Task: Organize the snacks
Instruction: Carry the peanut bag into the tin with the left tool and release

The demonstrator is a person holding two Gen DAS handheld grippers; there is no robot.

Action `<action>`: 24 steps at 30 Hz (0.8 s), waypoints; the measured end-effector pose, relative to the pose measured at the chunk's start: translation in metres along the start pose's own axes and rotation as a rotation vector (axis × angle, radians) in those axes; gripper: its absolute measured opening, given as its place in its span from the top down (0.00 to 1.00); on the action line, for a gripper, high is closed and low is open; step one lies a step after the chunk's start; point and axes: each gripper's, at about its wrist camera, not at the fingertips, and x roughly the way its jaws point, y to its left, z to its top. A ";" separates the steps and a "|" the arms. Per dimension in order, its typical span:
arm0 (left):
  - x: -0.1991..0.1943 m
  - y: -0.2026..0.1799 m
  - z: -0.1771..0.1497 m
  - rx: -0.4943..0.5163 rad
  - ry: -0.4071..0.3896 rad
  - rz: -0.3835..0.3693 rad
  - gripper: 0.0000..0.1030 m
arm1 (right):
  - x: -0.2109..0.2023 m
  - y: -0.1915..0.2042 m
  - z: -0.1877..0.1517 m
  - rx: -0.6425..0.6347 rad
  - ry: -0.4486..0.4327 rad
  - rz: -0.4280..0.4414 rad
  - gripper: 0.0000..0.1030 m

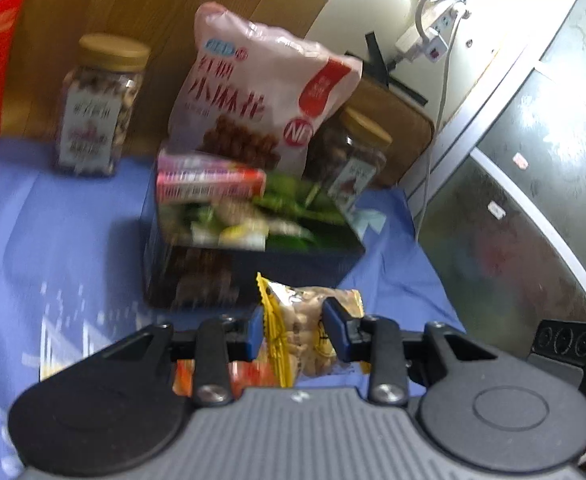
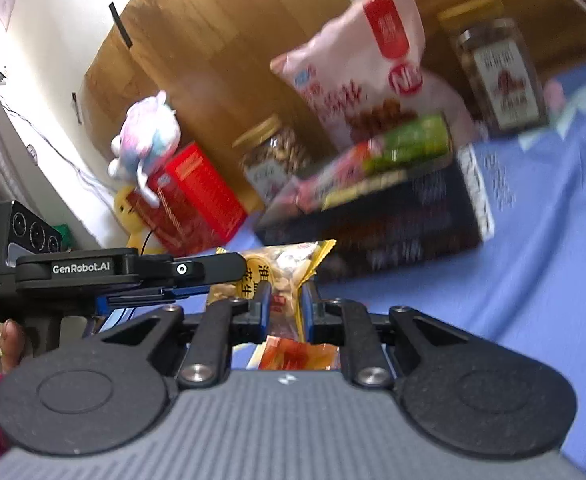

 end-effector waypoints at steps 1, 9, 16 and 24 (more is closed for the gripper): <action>0.004 0.000 0.007 0.002 -0.008 0.000 0.70 | 0.002 -0.001 0.005 -0.008 -0.009 -0.004 0.82; 0.031 0.015 0.049 0.003 -0.063 0.033 0.69 | 0.032 -0.004 0.046 -0.069 -0.057 -0.027 0.83; 0.057 0.028 0.060 0.028 -0.069 0.111 0.68 | 0.064 -0.012 0.055 -0.099 -0.059 -0.072 0.83; 0.068 0.029 0.054 0.099 -0.097 0.226 0.61 | 0.084 -0.012 0.049 -0.148 -0.054 -0.114 0.80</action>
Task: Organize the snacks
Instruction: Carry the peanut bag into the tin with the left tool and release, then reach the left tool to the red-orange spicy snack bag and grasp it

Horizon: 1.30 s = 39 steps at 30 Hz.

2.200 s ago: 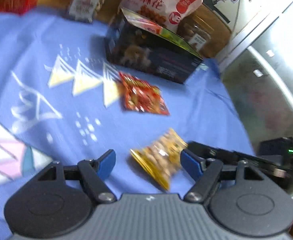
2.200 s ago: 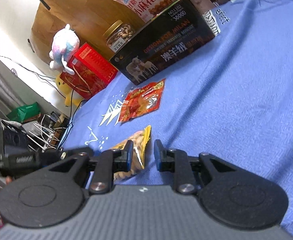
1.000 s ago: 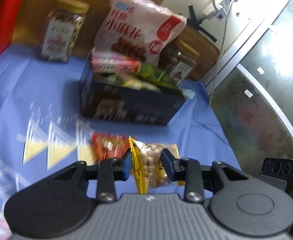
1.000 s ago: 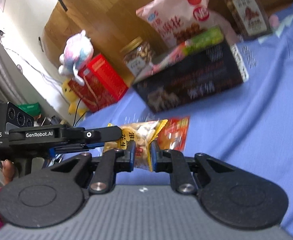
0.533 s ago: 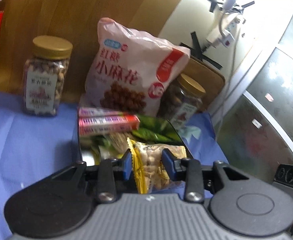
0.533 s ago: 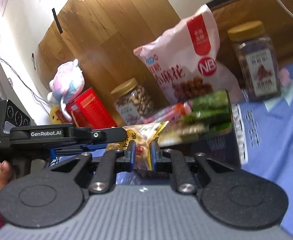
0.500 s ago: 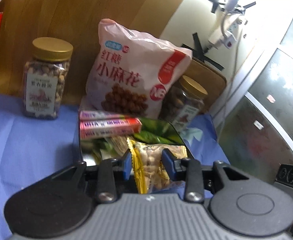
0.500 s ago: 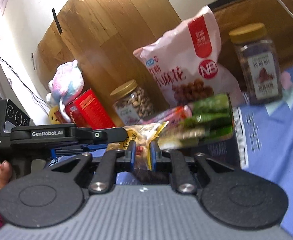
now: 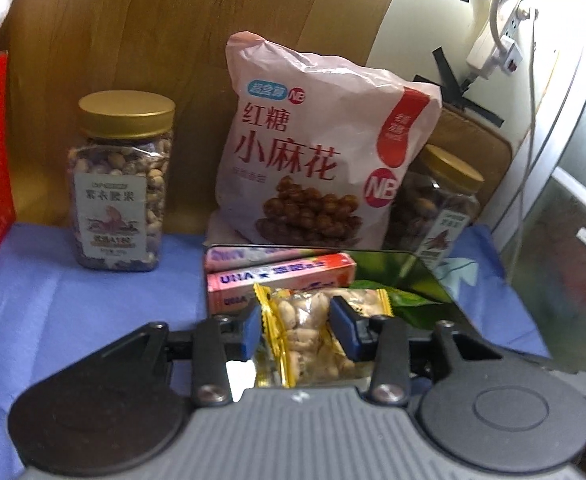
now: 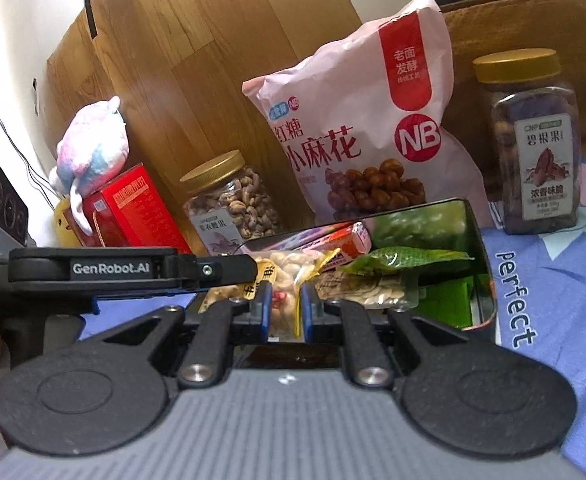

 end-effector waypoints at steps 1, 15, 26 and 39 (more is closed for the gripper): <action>0.000 0.000 0.000 0.010 -0.006 0.018 0.59 | 0.001 0.001 0.000 -0.005 -0.004 -0.001 0.79; -0.060 0.007 -0.040 0.008 -0.082 0.021 0.53 | -0.049 -0.008 -0.018 0.069 -0.065 0.038 0.61; -0.035 0.043 -0.101 -0.224 0.177 -0.128 0.52 | -0.032 -0.042 -0.071 0.290 0.189 0.073 0.62; -0.027 0.028 -0.108 -0.320 0.219 -0.241 0.55 | -0.044 -0.017 -0.087 0.141 0.178 0.051 0.72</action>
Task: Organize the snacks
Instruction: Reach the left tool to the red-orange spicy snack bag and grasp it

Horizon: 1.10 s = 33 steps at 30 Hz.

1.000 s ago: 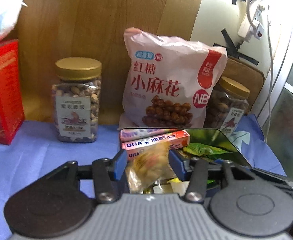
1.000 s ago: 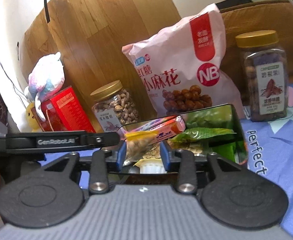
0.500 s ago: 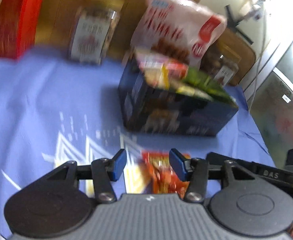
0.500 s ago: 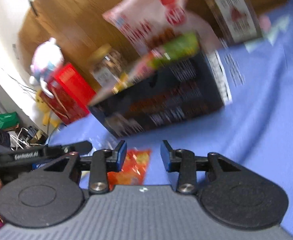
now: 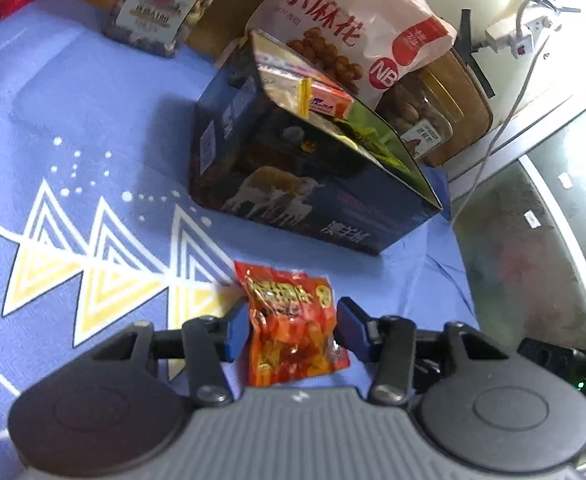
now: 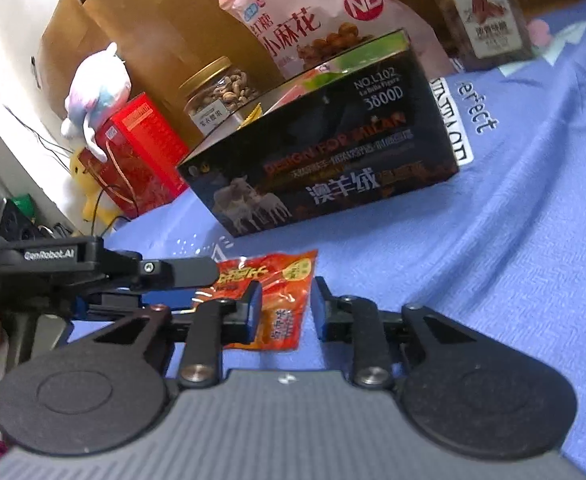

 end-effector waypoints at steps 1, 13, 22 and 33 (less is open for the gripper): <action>0.000 -0.002 0.000 0.009 -0.009 0.004 0.55 | 0.001 -0.001 0.000 0.002 -0.002 0.001 0.72; -0.011 -0.020 -0.002 0.065 -0.059 -0.135 0.75 | -0.001 -0.012 0.001 0.073 -0.004 0.032 0.77; 0.020 -0.020 -0.006 0.104 -0.009 0.047 0.78 | -0.001 -0.006 0.001 0.042 -0.010 0.010 0.78; 0.017 0.035 0.000 -0.200 0.052 -0.241 0.83 | 0.000 -0.025 0.004 0.177 -0.001 0.088 0.75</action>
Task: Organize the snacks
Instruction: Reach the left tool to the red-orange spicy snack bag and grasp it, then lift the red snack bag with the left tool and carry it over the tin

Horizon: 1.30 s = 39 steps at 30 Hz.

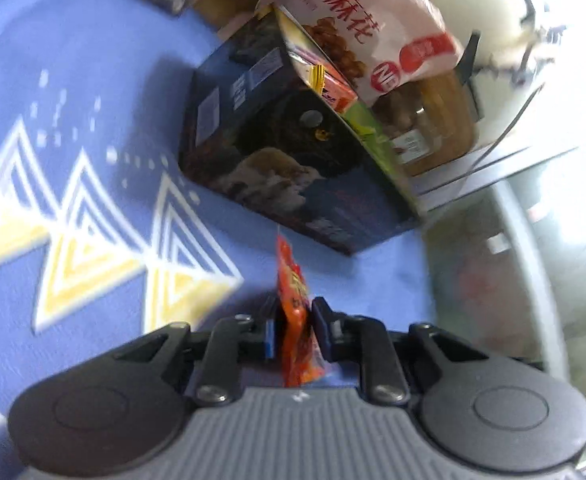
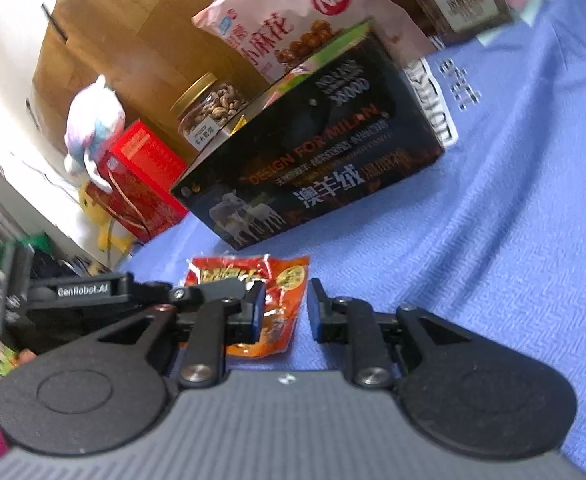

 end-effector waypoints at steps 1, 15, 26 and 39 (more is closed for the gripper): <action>-0.002 0.002 -0.001 -0.020 0.002 -0.044 0.85 | -0.001 -0.002 0.001 0.016 0.003 0.012 0.74; -0.031 -0.019 -0.006 0.030 -0.030 -0.153 0.85 | -0.016 -0.020 -0.007 0.277 0.047 0.328 0.53; -0.015 -0.066 -0.037 0.352 -0.043 0.259 0.69 | -0.031 0.014 -0.025 0.042 -0.020 0.117 0.94; -0.006 -0.086 -0.061 0.478 -0.067 0.442 0.69 | -0.018 0.029 -0.038 -0.139 -0.004 -0.053 0.94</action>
